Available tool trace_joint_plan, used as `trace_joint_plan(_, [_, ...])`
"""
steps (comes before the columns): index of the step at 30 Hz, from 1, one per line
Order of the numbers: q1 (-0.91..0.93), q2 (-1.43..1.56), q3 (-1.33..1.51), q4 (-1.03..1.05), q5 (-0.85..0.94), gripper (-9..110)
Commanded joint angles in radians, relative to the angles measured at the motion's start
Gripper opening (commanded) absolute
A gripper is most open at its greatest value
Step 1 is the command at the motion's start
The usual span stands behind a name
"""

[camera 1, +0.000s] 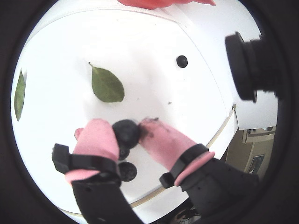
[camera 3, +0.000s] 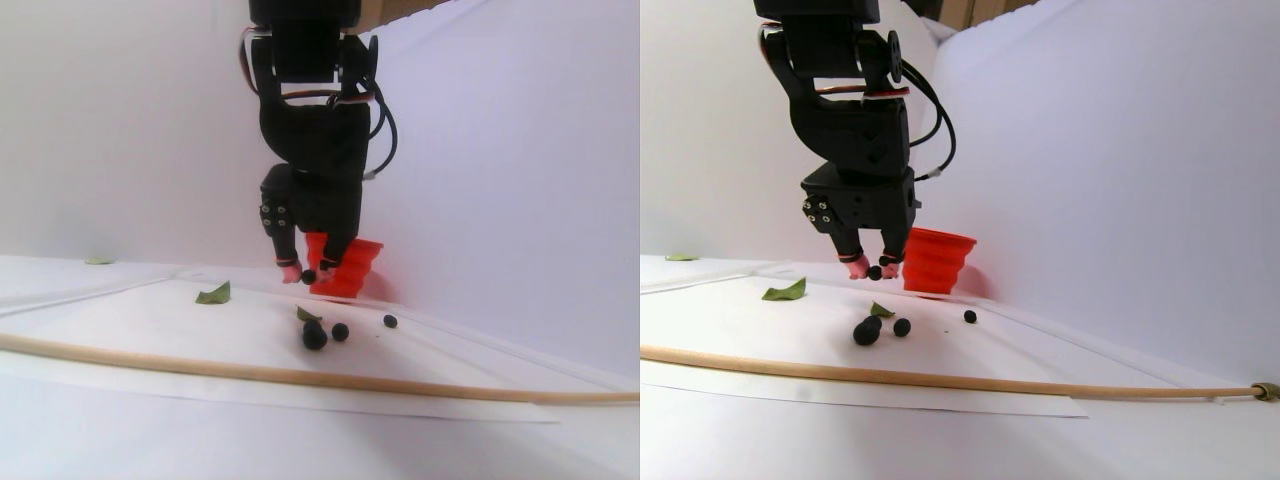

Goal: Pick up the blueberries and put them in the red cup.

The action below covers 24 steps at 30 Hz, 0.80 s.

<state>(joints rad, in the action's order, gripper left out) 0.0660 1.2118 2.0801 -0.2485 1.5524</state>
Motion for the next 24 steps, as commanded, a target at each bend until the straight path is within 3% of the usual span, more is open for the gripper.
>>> trace_joint_plan(1, [0.041,0.155,-0.101,-0.044,0.025,11])
trace_joint_plan(24, [0.087,0.103,-0.261,-0.091,0.110,11])
